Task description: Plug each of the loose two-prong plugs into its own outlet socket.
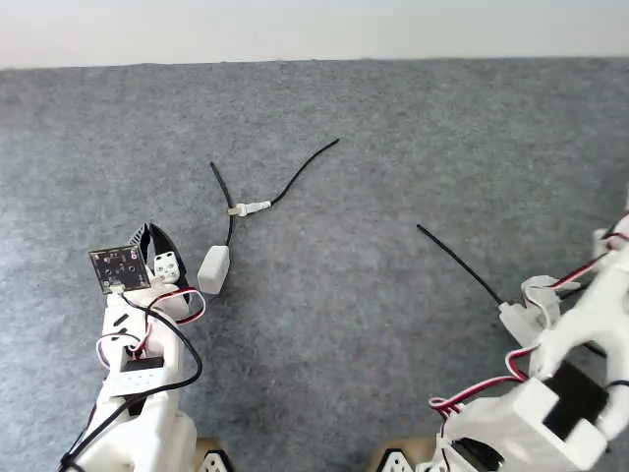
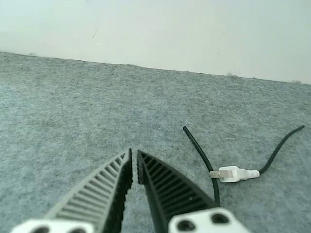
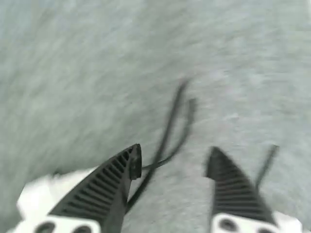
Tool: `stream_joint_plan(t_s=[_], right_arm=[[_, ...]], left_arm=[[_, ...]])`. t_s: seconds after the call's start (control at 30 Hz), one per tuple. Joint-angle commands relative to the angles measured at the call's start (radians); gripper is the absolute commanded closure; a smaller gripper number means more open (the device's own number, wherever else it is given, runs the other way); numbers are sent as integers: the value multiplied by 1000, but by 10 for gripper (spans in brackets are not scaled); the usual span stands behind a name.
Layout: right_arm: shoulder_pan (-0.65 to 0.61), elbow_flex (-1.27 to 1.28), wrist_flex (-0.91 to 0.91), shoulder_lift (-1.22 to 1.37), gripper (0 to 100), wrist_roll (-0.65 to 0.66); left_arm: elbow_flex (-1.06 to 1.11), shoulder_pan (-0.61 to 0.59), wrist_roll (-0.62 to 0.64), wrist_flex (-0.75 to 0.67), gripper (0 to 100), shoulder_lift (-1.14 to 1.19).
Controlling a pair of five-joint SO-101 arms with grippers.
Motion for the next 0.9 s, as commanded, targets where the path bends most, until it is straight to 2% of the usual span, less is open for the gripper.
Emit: stream_joint_plan(t_s=[0.0, 0.2, 0.33, 0.43, 0.57, 0.63, 0.73, 0.87], right_arm=[[67, -209, -15, -12, 727, -199], [131, -496, -10, -15, 728, -535], [97, -549, 5, -44, 728, -646], [48, -554, 119, -107, 728, -701], [-48, -554, 320, -231, 728, -723], [-105, -552, 417, -291, 728, -709], [-203, -549, 562, -380, 729, -686], [-375, -549, 723, -489, 729, -646]], left_arm=[[-30, -2, 6, -21, 984, -12], [-30, -2, 6, -21, 984, -12], [-30, -2, 6, -15, 984, -12], [-88, -8, 5, 121, 952, -12], [-268, -8, 5, 546, 806, -12], [-325, -8, 5, 666, 757, -12], [-312, -5, 5, 641, 750, -12], [-260, 25, 3, 519, 750, -12]])
